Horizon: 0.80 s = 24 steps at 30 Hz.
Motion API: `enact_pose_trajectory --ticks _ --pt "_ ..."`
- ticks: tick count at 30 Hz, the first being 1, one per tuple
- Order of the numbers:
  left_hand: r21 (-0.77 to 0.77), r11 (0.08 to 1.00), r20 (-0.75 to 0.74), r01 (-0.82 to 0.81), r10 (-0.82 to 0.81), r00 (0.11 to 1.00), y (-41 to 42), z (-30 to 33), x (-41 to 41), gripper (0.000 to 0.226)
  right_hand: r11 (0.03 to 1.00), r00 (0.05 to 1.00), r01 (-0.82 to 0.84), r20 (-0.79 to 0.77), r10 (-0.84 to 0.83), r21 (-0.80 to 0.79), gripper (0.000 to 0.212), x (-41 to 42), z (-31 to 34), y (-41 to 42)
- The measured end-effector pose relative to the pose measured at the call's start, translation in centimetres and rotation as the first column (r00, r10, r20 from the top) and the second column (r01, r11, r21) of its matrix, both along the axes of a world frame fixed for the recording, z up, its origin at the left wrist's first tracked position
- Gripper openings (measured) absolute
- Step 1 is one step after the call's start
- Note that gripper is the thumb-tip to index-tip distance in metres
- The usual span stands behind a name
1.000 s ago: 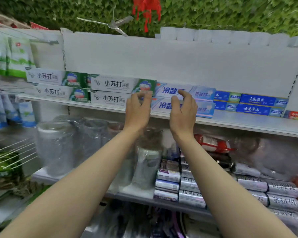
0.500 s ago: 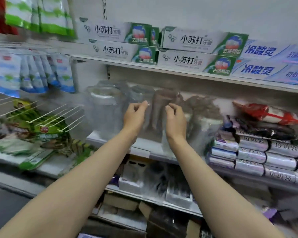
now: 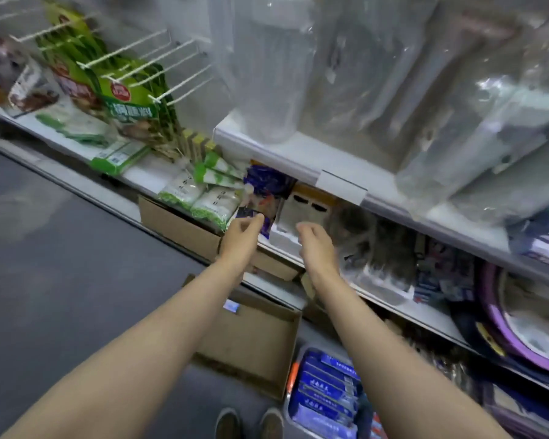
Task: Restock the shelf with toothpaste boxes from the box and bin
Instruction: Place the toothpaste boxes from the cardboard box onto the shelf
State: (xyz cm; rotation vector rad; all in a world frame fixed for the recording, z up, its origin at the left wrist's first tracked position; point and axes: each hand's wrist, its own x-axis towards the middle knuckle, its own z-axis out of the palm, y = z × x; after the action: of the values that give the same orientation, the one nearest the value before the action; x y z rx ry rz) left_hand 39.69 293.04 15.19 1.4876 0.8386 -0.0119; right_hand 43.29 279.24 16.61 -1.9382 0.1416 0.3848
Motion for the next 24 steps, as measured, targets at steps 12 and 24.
enact_pose_trajectory --ticks 12,24 --pt "-0.149 0.958 -0.278 -0.245 0.197 0.94 4.2 -27.4 -1.7 0.027 1.0 0.883 0.031 -0.468 -0.028 0.0 0.011 0.4 -30.4 4.7" --pt "-0.103 0.934 -0.353 -0.343 0.288 0.89 7.6 -57.9 -6.0 0.023 0.978 0.871 -0.146 -0.488 0.055 -0.151 0.02 -0.9 -62.9 8.8"
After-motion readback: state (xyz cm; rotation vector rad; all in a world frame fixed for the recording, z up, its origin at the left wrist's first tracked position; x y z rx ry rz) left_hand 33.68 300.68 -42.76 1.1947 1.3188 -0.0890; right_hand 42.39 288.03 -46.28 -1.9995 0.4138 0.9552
